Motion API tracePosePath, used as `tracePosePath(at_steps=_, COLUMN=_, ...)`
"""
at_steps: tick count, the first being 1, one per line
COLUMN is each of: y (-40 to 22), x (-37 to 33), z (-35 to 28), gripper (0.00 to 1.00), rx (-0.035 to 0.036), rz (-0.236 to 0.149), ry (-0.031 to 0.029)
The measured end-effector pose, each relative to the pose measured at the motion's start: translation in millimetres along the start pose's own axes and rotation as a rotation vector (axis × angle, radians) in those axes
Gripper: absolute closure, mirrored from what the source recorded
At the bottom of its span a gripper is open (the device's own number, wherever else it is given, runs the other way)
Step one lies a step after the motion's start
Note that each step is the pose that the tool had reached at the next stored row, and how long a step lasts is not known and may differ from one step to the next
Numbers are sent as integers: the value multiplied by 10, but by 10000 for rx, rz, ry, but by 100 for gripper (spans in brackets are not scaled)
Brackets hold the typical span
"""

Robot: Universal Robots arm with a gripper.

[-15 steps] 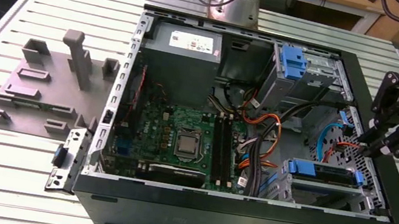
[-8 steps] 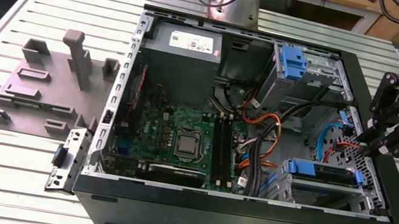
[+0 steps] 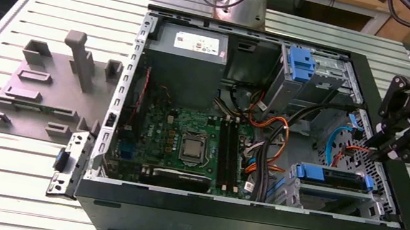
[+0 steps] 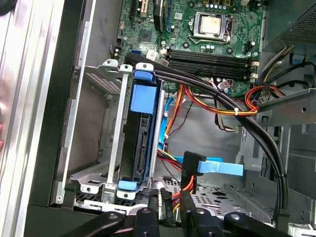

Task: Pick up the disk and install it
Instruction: 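Insert the first disk wire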

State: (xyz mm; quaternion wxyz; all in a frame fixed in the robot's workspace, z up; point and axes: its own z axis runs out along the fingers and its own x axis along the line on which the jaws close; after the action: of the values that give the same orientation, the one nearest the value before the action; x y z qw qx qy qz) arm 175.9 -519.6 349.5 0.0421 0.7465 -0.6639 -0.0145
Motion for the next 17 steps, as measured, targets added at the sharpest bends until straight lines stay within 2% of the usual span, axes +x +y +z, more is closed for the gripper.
tracePosePath(at_steps=11, y=0, x=0, z=1, gripper=69, rx=-3, rz=1, ry=23)
tracePosePath(at_steps=13, y=-1, x=-1, z=2, gripper=69, rx=-7, rz=3, ry=53)
tracePosePath(at_steps=15, y=-1, x=-1, z=1, gripper=69, rx=-15, rz=9, ry=130)
tracePosePath(at_steps=17, y=0, x=0, z=2, gripper=69, rx=-19, rz=11, ry=154)
